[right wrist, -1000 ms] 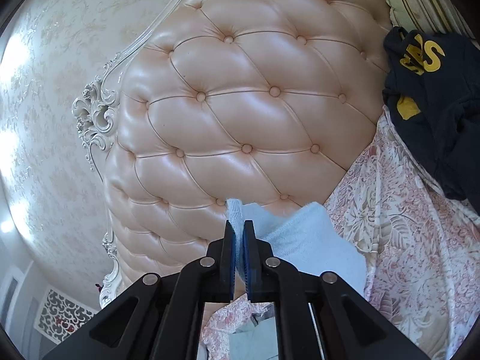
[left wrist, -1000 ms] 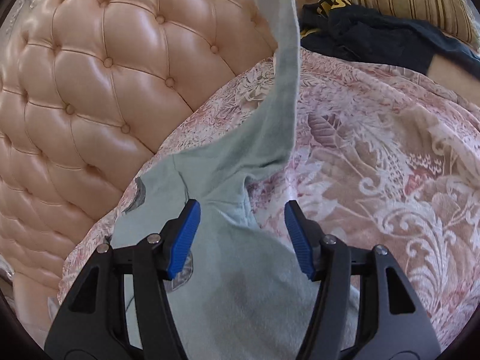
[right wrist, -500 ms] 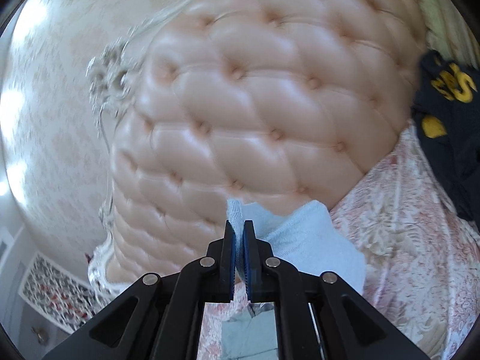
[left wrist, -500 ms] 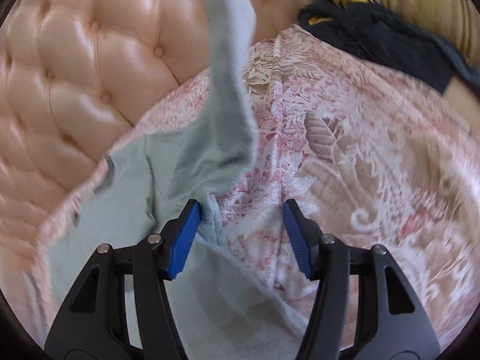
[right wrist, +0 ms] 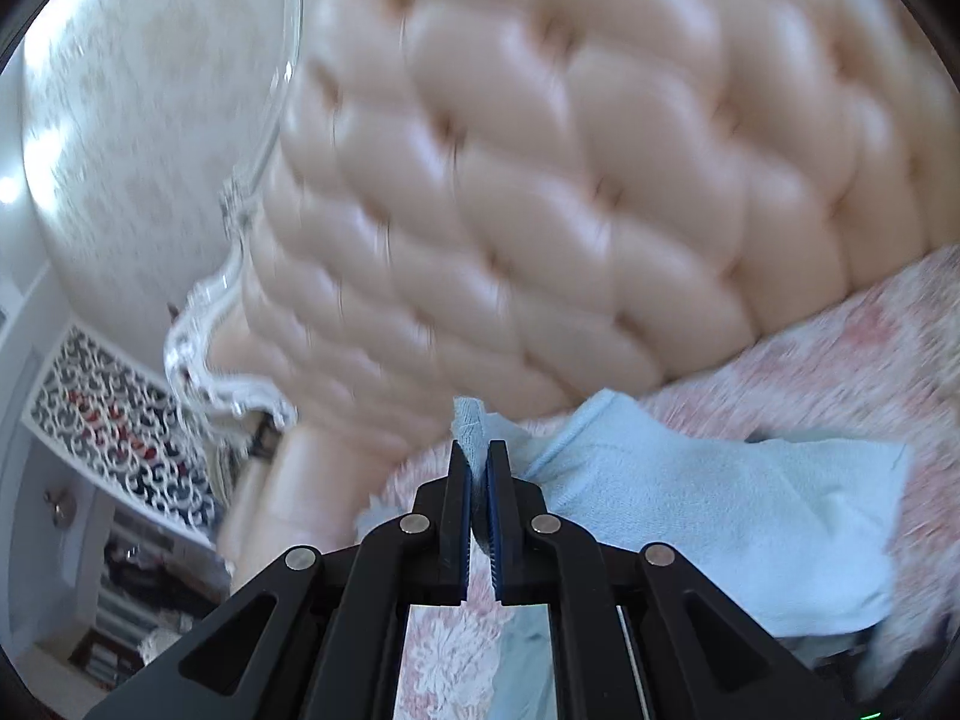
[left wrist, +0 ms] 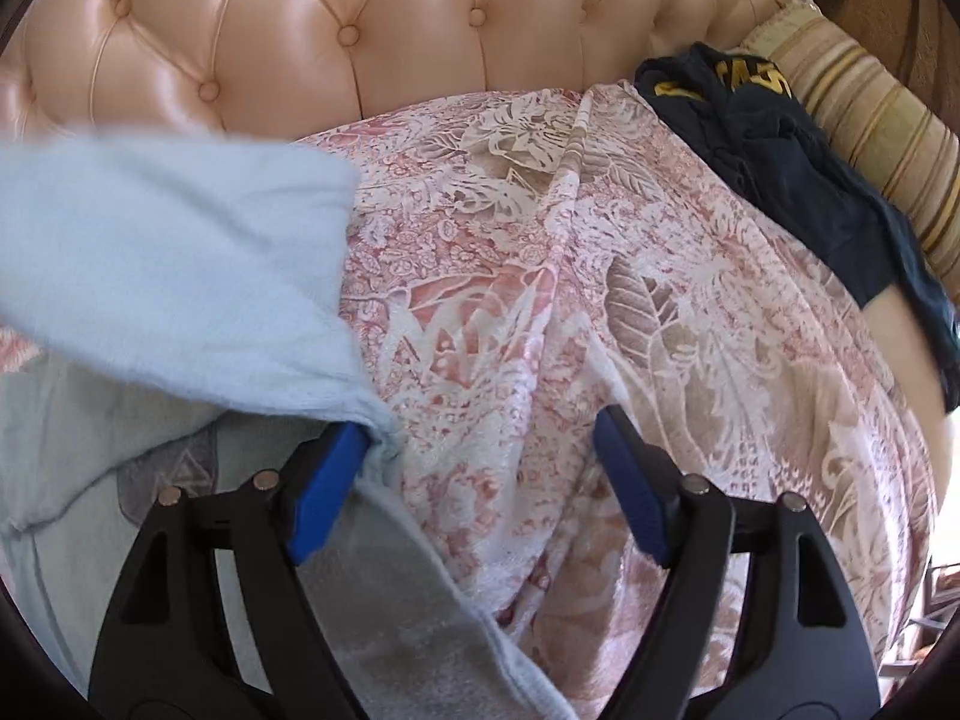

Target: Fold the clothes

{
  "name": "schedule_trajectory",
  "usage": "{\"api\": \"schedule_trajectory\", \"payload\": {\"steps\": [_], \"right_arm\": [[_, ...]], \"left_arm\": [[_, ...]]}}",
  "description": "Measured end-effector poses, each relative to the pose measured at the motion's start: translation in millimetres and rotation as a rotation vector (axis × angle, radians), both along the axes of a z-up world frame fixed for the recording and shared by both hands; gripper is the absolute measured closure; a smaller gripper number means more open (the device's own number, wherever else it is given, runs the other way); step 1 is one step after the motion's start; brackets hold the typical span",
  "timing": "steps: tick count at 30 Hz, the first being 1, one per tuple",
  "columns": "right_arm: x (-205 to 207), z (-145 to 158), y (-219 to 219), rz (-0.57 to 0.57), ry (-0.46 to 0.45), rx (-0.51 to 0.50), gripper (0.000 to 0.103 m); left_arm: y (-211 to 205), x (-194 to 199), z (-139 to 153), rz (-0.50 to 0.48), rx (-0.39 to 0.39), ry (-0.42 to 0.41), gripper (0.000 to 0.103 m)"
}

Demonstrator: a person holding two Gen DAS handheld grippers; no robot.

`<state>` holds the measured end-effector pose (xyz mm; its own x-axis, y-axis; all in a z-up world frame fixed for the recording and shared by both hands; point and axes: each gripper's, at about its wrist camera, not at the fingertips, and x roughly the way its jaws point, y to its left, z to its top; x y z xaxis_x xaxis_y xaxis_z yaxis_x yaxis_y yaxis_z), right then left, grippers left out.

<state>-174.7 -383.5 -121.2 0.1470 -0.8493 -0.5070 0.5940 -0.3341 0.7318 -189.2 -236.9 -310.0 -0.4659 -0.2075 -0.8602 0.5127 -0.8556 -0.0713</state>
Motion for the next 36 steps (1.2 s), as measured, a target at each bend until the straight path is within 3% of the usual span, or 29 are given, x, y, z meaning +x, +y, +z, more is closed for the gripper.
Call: {"api": "schedule_trajectory", "payload": {"steps": [10,19,20,21,22,23,24,29,32,36], "right_arm": [[93.5,-114.8,-77.6,0.177,0.076,0.271,0.099],[106.2,-150.3,-81.4,0.196,0.078,0.345,0.094],[108.8,-152.2,-81.5,0.197,0.070,0.353,0.089],[111.4,-153.9,-81.5,0.199,0.061,0.361,0.070],[114.8,-153.0,-82.4,0.204,0.047,0.359,0.054],[118.4,-149.7,-82.4,0.208,0.041,0.346,0.023],[122.1,-146.3,-82.3,0.211,0.035,0.333,0.016],[135.9,-130.9,-82.9,0.242,-0.082,0.266,0.016],[126.4,-97.1,-68.4,0.213,-0.100,0.174,0.016],[81.9,-29.1,-35.5,0.178,-0.044,0.104,0.016]], "left_arm": [[-6.1,4.7,0.4,0.024,0.046,0.046,0.024],[-6.7,5.5,1.0,0.022,0.052,0.056,0.023],[-6.7,5.7,1.2,0.020,0.051,0.056,0.023],[-6.7,5.8,1.4,0.018,0.051,0.056,0.023],[-6.4,5.8,1.5,0.017,0.049,0.054,0.023],[-6.1,5.7,1.5,0.017,0.047,0.053,0.023],[-5.9,5.8,1.6,0.016,0.047,0.052,0.023],[-7.7,12.6,7.9,0.028,0.062,0.063,0.023],[-9.9,25.1,19.8,0.039,0.093,0.089,0.023],[-4.2,49.8,35.9,-0.003,0.137,0.117,0.023]]}}
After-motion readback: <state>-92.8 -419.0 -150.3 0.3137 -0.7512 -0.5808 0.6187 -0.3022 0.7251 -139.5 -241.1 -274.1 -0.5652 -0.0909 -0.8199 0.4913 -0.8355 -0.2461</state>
